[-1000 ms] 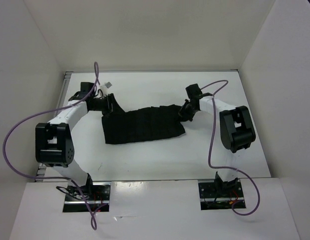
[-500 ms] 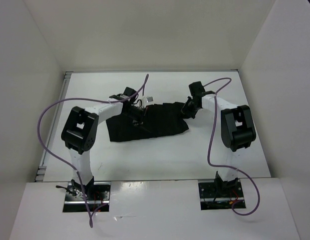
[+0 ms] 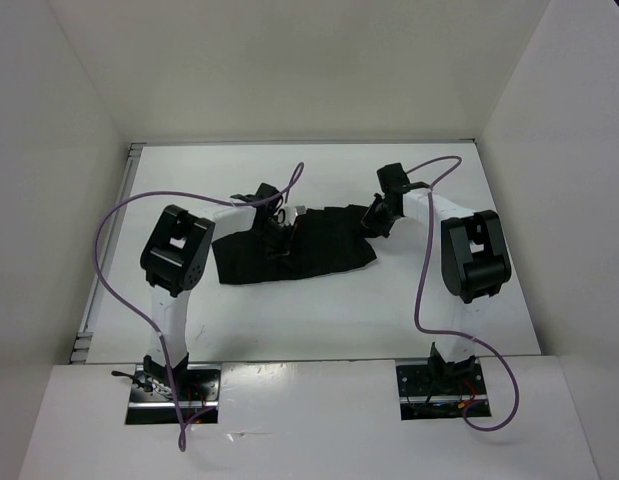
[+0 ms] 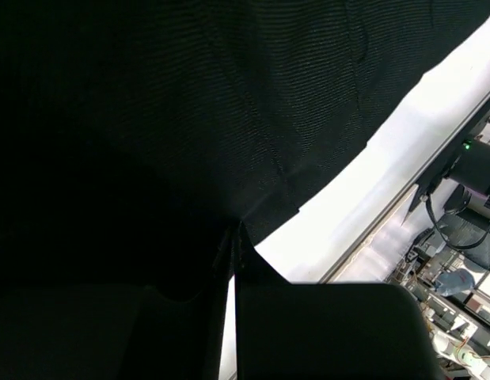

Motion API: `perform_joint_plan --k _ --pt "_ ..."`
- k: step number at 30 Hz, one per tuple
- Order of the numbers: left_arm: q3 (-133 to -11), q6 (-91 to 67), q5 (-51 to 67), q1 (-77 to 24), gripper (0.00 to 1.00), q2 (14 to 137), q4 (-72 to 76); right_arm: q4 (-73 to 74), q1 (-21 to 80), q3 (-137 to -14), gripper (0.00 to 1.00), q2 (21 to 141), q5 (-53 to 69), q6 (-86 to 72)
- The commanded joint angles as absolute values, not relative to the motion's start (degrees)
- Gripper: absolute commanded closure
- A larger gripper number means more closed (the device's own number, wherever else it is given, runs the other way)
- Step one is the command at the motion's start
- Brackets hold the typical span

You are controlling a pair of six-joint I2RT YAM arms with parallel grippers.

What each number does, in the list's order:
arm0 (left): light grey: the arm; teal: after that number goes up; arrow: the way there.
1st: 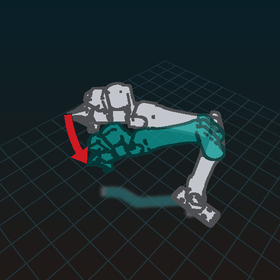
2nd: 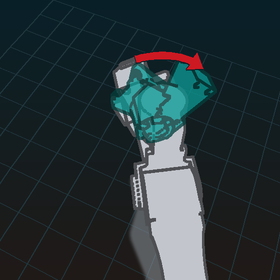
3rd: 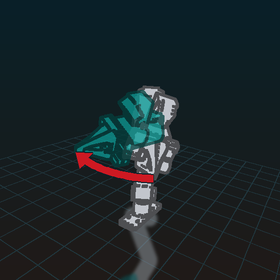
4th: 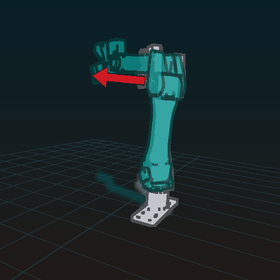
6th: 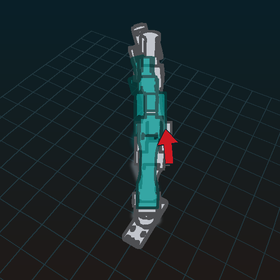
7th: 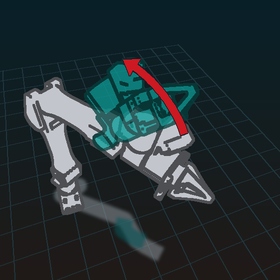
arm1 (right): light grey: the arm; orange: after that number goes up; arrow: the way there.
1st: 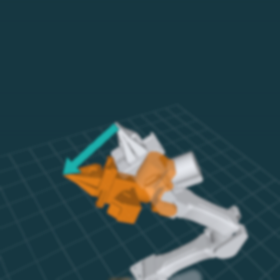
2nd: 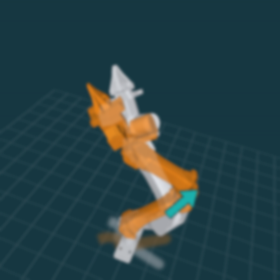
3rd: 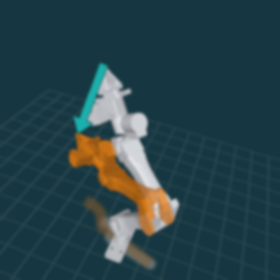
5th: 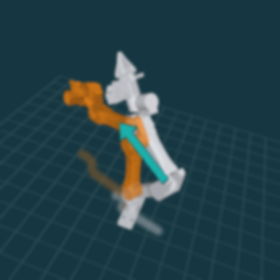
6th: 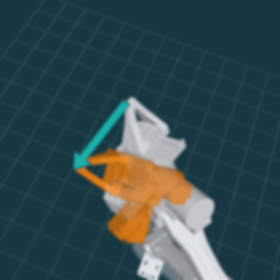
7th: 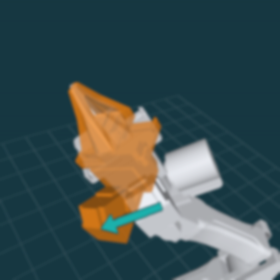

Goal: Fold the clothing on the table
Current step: Fold the skirt

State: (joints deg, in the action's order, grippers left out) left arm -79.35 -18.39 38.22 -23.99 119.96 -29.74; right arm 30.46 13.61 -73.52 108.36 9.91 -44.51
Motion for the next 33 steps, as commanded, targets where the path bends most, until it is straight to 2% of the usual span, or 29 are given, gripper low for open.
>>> perform_joint_plan --k 1,9,15,22,33 --pt "-80.7 -18.4 37.5 -25.0 0.9 120.4 -30.8 30.0 13.7 -75.0 1.0 106.8 10.2 -44.9" --pt "-79.6 -20.5 31.0 -25.0 0.92 123.6 -30.6 30.0 14.3 -77.2 1.0 104.9 13.4 -44.9" --pt "-80.9 -21.7 31.1 -25.5 0.92 126.4 -29.5 29.9 16.2 -77.8 1.0 96.4 18.9 -46.6" --pt "-88.8 -22.9 32.8 -27.2 0.92 131.3 -30.1 27.8 17.3 -77.8 1.0 91.3 27.8 -49.9" --pt "-107.6 -25.2 41.2 -30.2 0.89 137.9 -32.4 27.0 17.3 -79.6 1.0 90.6 30.2 -51.1"
